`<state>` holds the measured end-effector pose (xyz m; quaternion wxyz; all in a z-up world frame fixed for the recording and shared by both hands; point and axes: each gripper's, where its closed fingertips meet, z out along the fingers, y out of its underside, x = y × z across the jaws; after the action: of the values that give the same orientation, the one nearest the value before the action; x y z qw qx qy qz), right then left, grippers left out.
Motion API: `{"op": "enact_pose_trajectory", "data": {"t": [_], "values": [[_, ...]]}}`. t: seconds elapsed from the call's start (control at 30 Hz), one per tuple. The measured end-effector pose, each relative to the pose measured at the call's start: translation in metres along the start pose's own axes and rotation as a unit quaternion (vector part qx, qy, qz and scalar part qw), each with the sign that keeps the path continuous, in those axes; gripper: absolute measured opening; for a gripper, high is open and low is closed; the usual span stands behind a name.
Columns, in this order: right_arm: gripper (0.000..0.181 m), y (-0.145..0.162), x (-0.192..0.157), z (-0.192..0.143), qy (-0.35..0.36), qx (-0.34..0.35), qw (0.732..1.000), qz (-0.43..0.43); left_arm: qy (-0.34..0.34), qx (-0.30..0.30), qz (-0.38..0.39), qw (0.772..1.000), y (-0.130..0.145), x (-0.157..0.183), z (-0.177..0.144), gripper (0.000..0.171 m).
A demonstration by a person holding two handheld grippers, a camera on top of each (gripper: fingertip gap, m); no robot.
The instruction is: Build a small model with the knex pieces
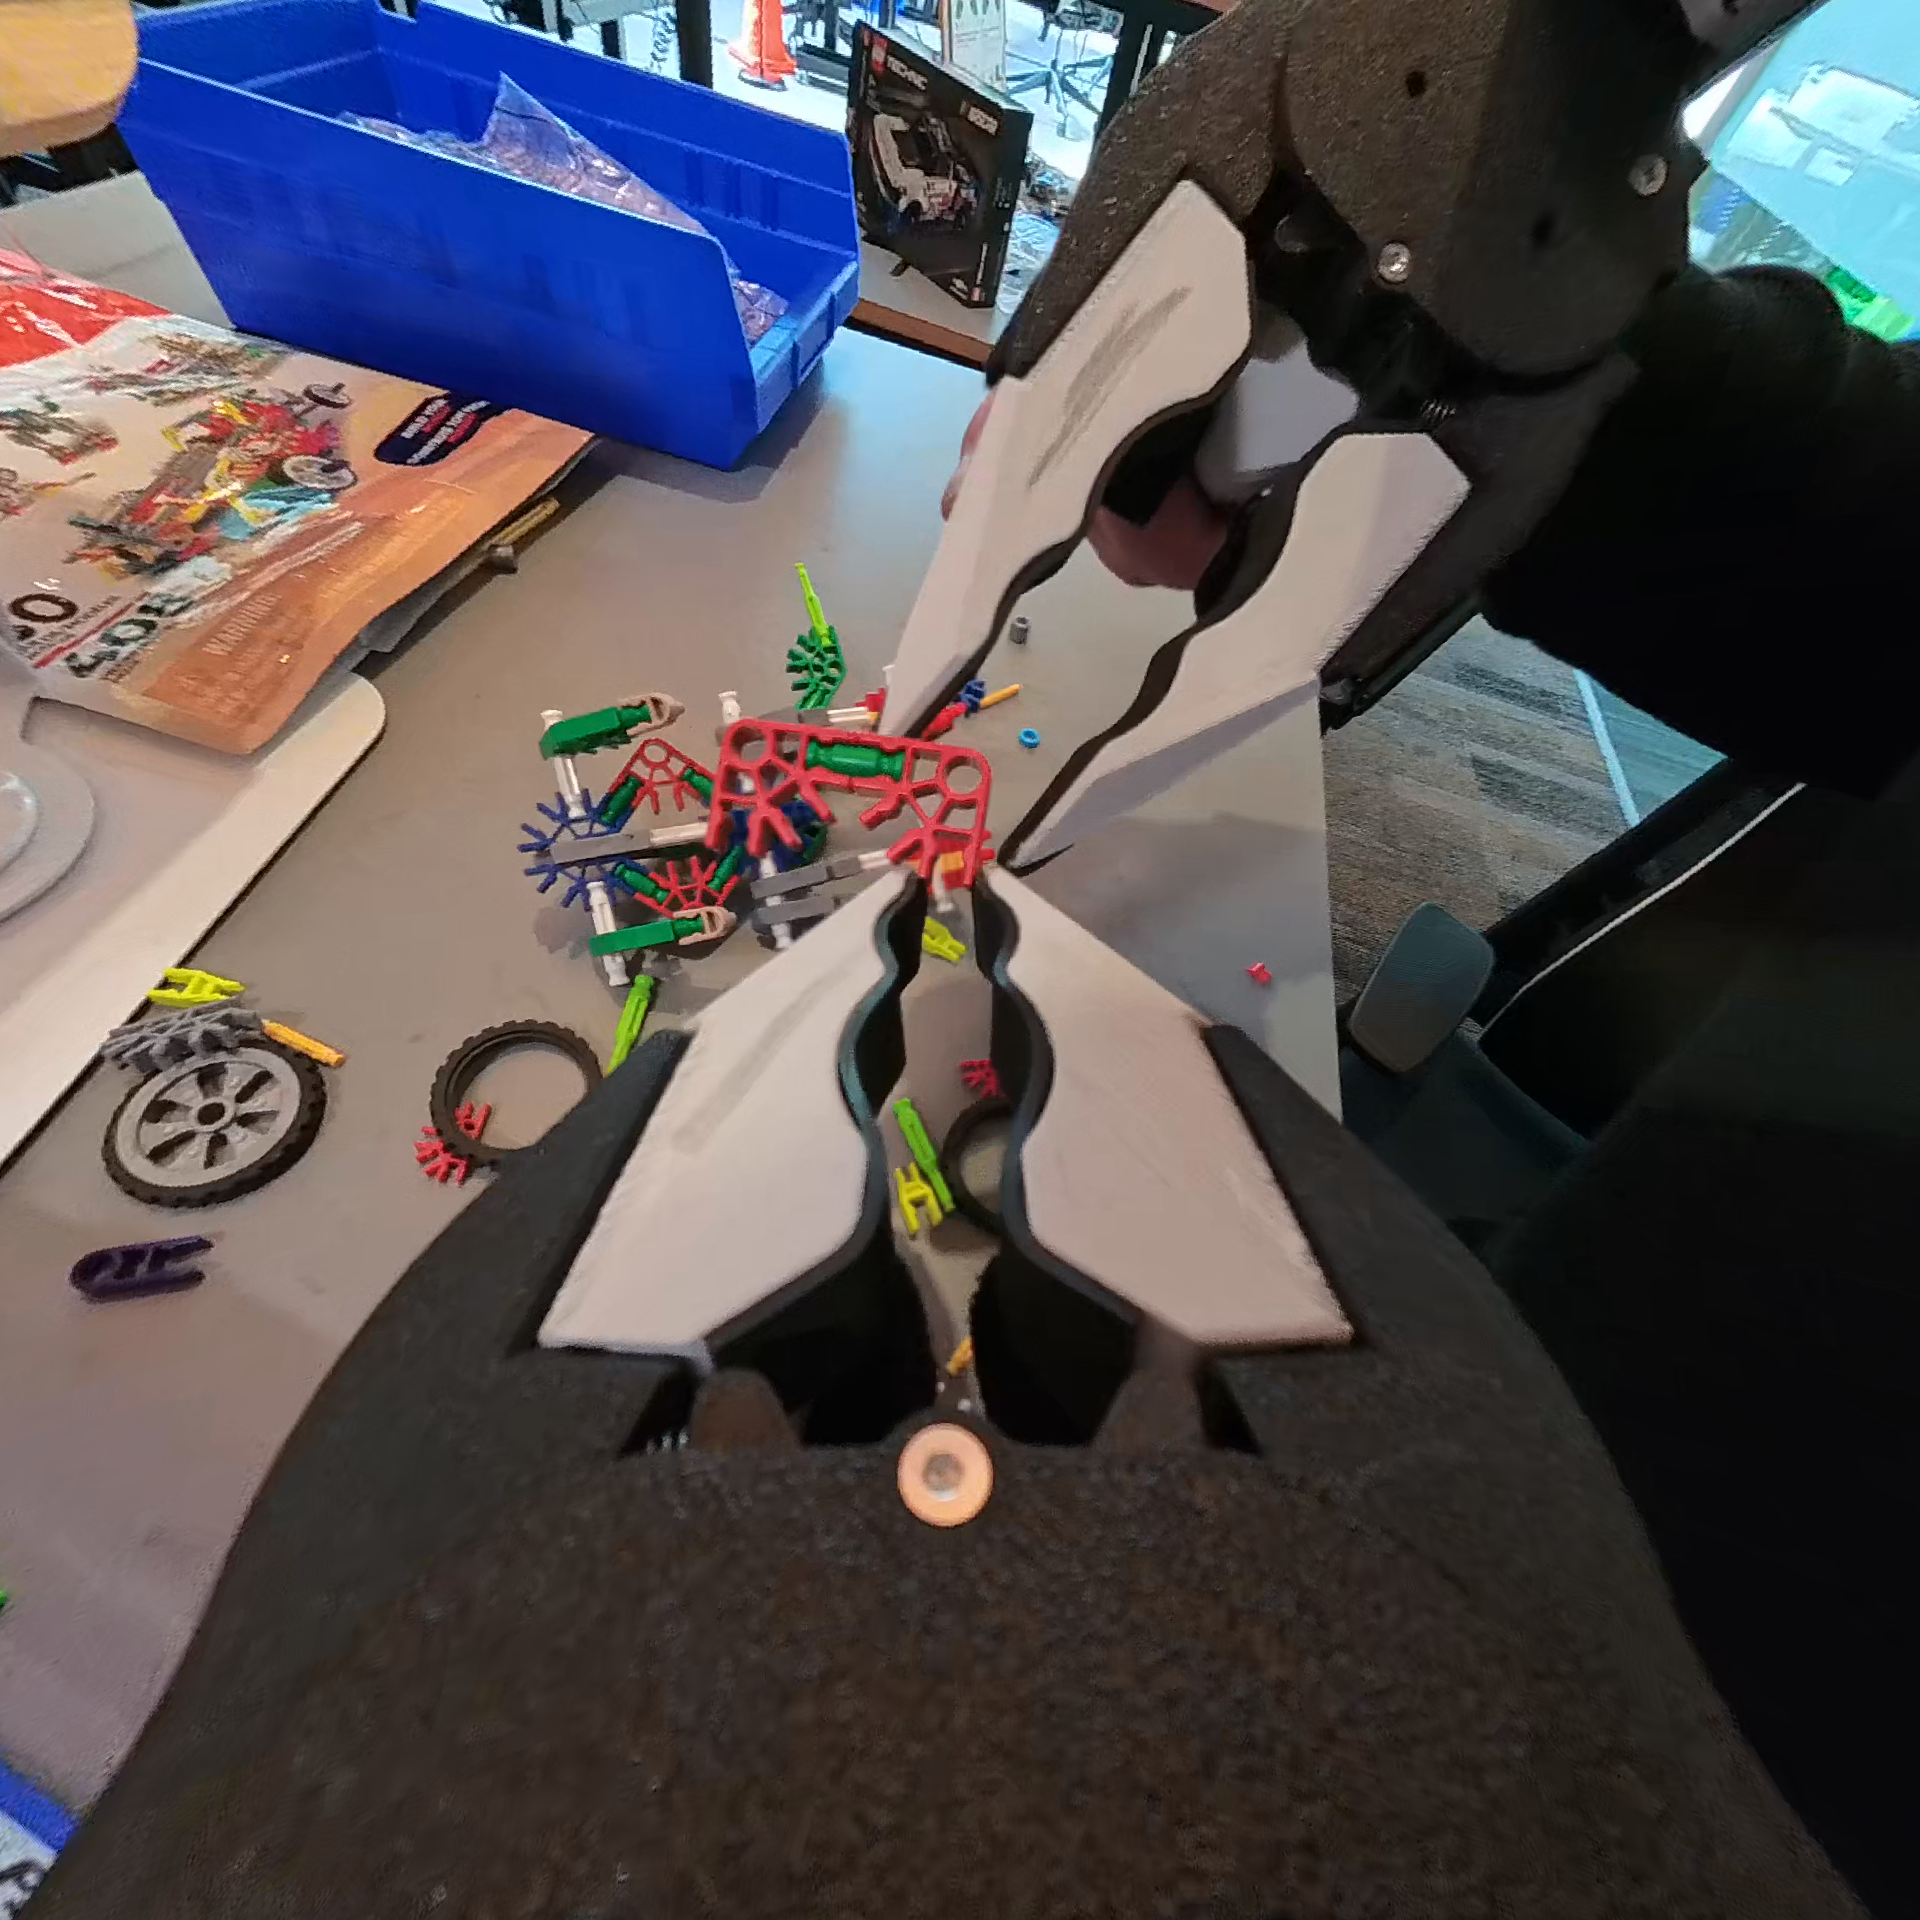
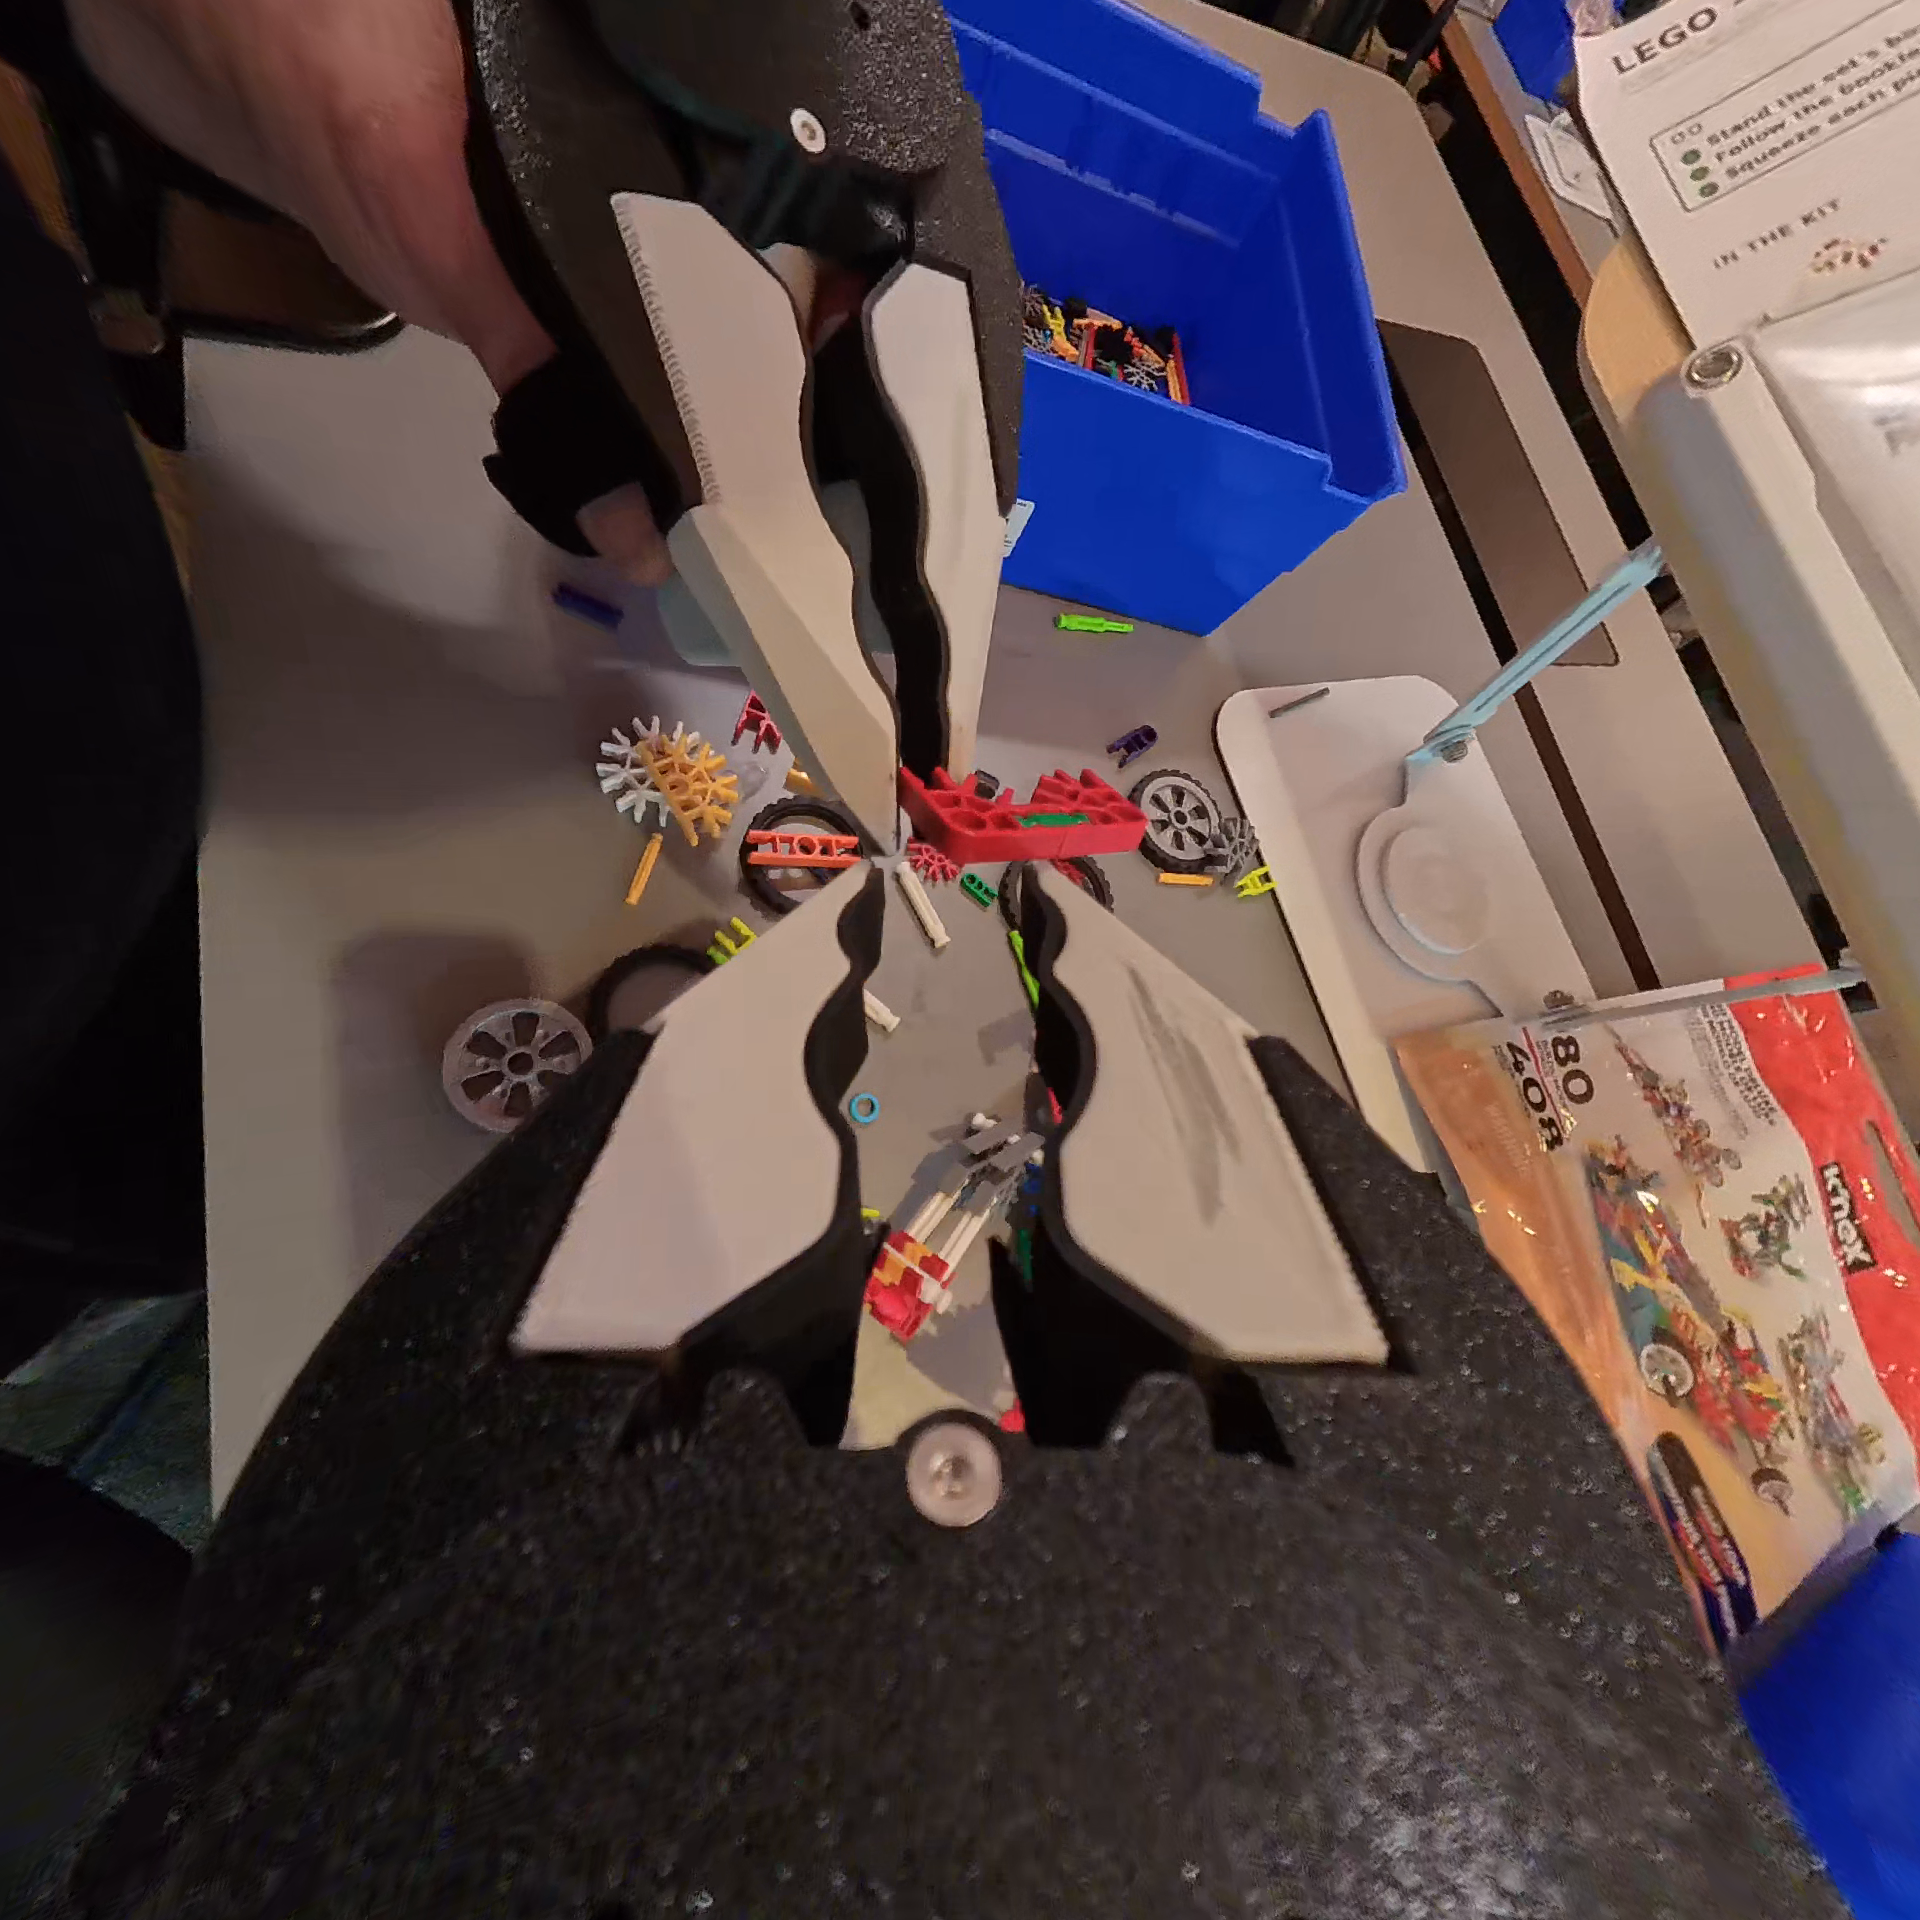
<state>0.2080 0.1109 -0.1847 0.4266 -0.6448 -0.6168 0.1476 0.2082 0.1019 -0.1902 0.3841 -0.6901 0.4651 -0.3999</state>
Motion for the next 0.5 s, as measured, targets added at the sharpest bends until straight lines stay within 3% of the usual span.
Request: {"op": "enact_pose_trajectory", "data": {"t": [0.5], "values": [[0.013,-0.004,-0.009,-0.005,0.018,-0.004,0.999,-0.04,0.1,0.022,-0.08,0.992,-0.009,0.017,-0.001,0.007]]}}
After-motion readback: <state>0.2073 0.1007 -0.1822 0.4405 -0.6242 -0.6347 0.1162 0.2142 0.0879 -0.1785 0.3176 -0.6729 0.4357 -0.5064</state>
